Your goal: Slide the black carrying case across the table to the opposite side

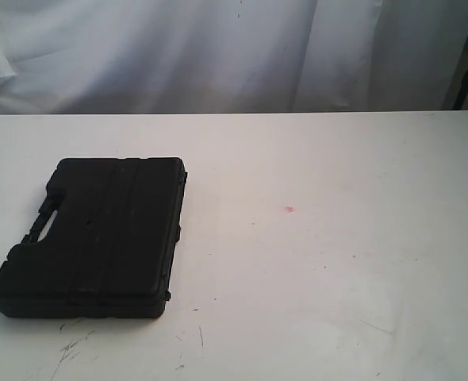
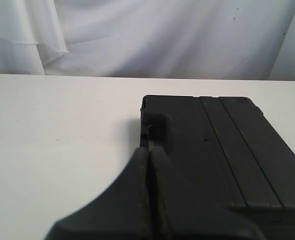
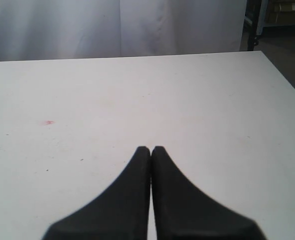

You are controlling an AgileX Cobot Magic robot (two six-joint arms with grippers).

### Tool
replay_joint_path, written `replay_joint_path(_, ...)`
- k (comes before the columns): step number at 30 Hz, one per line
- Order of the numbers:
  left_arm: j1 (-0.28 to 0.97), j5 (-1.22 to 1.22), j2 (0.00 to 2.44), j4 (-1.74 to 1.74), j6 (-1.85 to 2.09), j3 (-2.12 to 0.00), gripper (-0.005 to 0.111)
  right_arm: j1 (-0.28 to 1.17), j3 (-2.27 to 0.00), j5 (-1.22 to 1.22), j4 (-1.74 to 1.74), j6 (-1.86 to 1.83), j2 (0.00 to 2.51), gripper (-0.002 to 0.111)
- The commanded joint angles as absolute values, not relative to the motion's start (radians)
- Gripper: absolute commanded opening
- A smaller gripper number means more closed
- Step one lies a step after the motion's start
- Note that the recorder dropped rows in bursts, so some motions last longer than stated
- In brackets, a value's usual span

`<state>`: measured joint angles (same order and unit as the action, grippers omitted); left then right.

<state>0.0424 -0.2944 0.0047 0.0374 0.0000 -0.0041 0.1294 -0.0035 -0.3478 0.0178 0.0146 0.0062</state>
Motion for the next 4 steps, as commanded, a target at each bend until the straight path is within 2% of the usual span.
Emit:
replay_joint_path(1,0.039,-0.284,0.0,0.041,0.008,0.0,0.0,0.123,0.0,-0.346,0.02,0.015,0.0,0.0)
replay_joint_path(4,0.039,-0.284,0.0,0.041,0.008,0.0,0.0,0.123,0.0,-0.346,0.02,0.015,0.0,0.0)
